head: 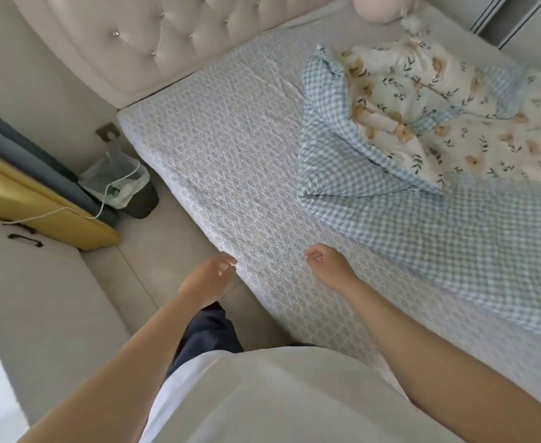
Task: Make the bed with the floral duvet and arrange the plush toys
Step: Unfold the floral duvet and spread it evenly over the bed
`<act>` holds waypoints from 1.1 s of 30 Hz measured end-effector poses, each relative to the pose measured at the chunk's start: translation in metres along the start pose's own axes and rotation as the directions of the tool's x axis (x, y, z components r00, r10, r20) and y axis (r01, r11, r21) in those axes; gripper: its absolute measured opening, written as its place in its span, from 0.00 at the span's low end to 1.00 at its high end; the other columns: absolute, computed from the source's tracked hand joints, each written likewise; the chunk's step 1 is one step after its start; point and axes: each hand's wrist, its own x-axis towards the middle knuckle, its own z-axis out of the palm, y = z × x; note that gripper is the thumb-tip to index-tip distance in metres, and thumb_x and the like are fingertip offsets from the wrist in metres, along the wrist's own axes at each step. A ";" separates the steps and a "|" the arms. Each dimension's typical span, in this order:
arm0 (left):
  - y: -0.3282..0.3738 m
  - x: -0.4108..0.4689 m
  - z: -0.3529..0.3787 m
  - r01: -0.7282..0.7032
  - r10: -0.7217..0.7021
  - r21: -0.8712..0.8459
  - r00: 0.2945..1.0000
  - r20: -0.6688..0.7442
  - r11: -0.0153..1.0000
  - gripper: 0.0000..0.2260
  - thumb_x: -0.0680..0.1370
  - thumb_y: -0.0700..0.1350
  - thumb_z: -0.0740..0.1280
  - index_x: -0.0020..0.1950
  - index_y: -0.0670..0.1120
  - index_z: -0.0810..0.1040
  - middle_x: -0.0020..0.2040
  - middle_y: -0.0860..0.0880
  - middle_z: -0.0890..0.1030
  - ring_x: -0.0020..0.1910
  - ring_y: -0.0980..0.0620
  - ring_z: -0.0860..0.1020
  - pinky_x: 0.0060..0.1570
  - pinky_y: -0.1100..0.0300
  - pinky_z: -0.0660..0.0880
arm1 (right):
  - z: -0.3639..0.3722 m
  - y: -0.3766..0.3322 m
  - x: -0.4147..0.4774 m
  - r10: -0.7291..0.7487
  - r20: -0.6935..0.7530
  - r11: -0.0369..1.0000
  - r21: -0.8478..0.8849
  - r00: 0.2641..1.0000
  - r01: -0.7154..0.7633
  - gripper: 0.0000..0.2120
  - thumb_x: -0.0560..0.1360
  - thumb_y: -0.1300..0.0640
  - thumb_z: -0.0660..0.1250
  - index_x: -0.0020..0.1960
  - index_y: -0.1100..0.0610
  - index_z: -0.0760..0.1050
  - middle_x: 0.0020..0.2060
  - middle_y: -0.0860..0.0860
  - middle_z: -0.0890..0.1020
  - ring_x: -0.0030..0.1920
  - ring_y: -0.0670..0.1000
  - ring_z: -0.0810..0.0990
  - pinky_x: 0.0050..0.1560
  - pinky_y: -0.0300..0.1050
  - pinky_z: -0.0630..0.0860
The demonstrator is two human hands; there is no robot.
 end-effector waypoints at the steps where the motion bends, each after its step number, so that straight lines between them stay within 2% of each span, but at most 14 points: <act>1: 0.006 0.024 -0.012 -0.034 0.033 0.015 0.999 0.015 0.999 0.06 0.80 0.46 0.61 0.53 0.56 0.74 0.52 0.52 0.79 0.48 0.52 0.77 0.56 0.51 0.76 | -0.004 -0.006 0.014 0.021 -0.027 1.000 0.021 0.999 -0.021 0.12 0.81 0.56 0.59 0.62 0.55 0.75 0.59 0.50 0.78 0.53 0.47 0.75 0.51 0.41 0.72; 4: 0.022 0.087 -0.045 -0.142 0.135 0.086 0.987 0.081 0.986 0.07 0.80 0.46 0.62 0.55 0.53 0.76 0.54 0.53 0.78 0.50 0.53 0.77 0.56 0.52 0.76 | -0.014 -0.025 0.056 0.115 -0.088 0.988 0.116 0.990 -0.104 0.13 0.81 0.55 0.59 0.63 0.55 0.74 0.58 0.50 0.77 0.52 0.48 0.75 0.48 0.41 0.73; 7: 0.044 0.145 -0.080 -0.223 0.188 0.176 0.963 0.195 0.959 0.09 0.81 0.47 0.60 0.59 0.52 0.76 0.55 0.54 0.76 0.54 0.54 0.75 0.57 0.57 0.72 | -0.022 -0.047 0.099 0.272 -0.154 0.937 0.268 0.950 -0.225 0.13 0.81 0.54 0.58 0.64 0.54 0.73 0.57 0.50 0.76 0.47 0.49 0.77 0.45 0.43 0.76; 11: 0.071 0.207 -0.110 -0.343 0.251 0.266 0.912 0.325 0.901 0.12 0.81 0.48 0.60 0.64 0.52 0.74 0.63 0.54 0.74 0.63 0.54 0.72 0.64 0.57 0.68 | -0.025 -0.060 0.147 0.451 -0.196 0.825 0.462 0.871 -0.324 0.13 0.80 0.56 0.59 0.64 0.54 0.71 0.54 0.49 0.75 0.36 0.46 0.74 0.31 0.39 0.70; 13: 0.086 0.240 -0.118 -0.405 0.262 0.306 0.872 0.414 0.862 0.14 0.81 0.49 0.59 0.67 0.52 0.72 0.66 0.53 0.72 0.66 0.53 0.71 0.66 0.54 0.67 | -0.026 -0.057 0.169 0.522 -0.199 0.763 0.543 0.829 -0.350 0.12 0.79 0.56 0.61 0.63 0.54 0.71 0.56 0.50 0.75 0.36 0.47 0.74 0.31 0.39 0.69; 16: 0.104 0.289 -0.116 -0.457 0.230 0.328 0.807 0.543 0.827 0.16 0.81 0.49 0.59 0.70 0.51 0.69 0.66 0.52 0.72 0.65 0.52 0.72 0.64 0.55 0.68 | -0.030 -0.043 0.202 0.613 -0.191 0.661 0.655 0.767 -0.365 0.10 0.79 0.56 0.62 0.61 0.53 0.71 0.57 0.52 0.76 0.36 0.48 0.74 0.33 0.40 0.69; 19: 0.116 0.330 -0.093 -0.460 0.190 0.337 0.778 0.598 0.821 0.18 0.81 0.49 0.60 0.72 0.51 0.66 0.68 0.51 0.72 0.67 0.51 0.71 0.65 0.54 0.68 | -0.028 -0.021 0.226 0.663 -0.184 0.597 0.715 0.726 -0.364 0.14 0.80 0.56 0.62 0.65 0.56 0.71 0.55 0.52 0.76 0.39 0.51 0.76 0.37 0.43 0.72; 22: 0.130 0.370 -0.052 -0.506 0.210 0.343 0.752 0.624 0.791 0.23 0.81 0.48 0.60 0.76 0.49 0.60 0.73 0.49 0.66 0.72 0.50 0.65 0.70 0.51 0.64 | -0.033 0.011 0.257 0.691 -0.228 0.565 0.763 0.686 -0.315 0.15 0.79 0.56 0.62 0.65 0.56 0.72 0.57 0.51 0.76 0.49 0.54 0.78 0.47 0.47 0.75; 25: 0.144 0.400 -0.002 -0.547 0.288 0.308 0.748 0.598 0.778 0.31 0.81 0.49 0.61 0.79 0.48 0.48 0.78 0.49 0.55 0.76 0.49 0.56 0.73 0.49 0.59 | -0.043 0.043 0.288 0.710 -0.254 0.526 0.811 0.656 -0.256 0.15 0.79 0.56 0.63 0.65 0.55 0.72 0.61 0.51 0.76 0.53 0.54 0.77 0.55 0.53 0.77; 27: 0.152 0.418 0.039 -0.565 0.355 0.296 0.766 0.536 0.771 0.36 0.80 0.51 0.63 0.79 0.47 0.44 0.79 0.48 0.52 0.77 0.48 0.54 0.73 0.49 0.59 | -0.049 0.070 0.307 0.718 -0.272 0.505 0.837 0.641 -0.211 0.16 0.79 0.55 0.63 0.67 0.55 0.71 0.63 0.50 0.74 0.55 0.52 0.76 0.62 0.58 0.75; 29: 0.163 0.434 0.074 -0.598 0.432 0.356 0.784 0.446 0.718 0.40 0.78 0.55 0.65 0.79 0.46 0.44 0.79 0.47 0.51 0.77 0.46 0.53 0.72 0.48 0.61 | -0.055 0.092 0.325 0.711 -0.290 0.502 0.848 0.641 -0.174 0.18 0.79 0.53 0.62 0.69 0.53 0.69 0.65 0.49 0.73 0.60 0.53 0.75 0.65 0.58 0.73; 31: 0.178 0.450 0.110 -0.627 0.474 0.463 0.778 0.412 0.627 0.45 0.74 0.61 0.67 0.79 0.45 0.42 0.80 0.46 0.47 0.78 0.43 0.49 0.73 0.45 0.58 | -0.062 0.115 0.341 0.677 -0.330 0.577 0.793 0.657 -0.196 0.19 0.80 0.52 0.61 0.71 0.51 0.66 0.65 0.49 0.72 0.62 0.54 0.75 0.63 0.54 0.73; 33: 0.190 0.465 0.130 -0.636 0.472 0.538 0.772 0.426 0.553 0.50 0.71 0.65 0.68 0.78 0.47 0.38 0.79 0.46 0.42 0.78 0.40 0.46 0.73 0.41 0.55 | -0.069 0.127 0.356 0.625 -0.371 0.673 0.702 0.687 -0.233 0.20 0.81 0.51 0.59 0.72 0.50 0.63 0.61 0.50 0.73 0.55 0.53 0.78 0.53 0.51 0.77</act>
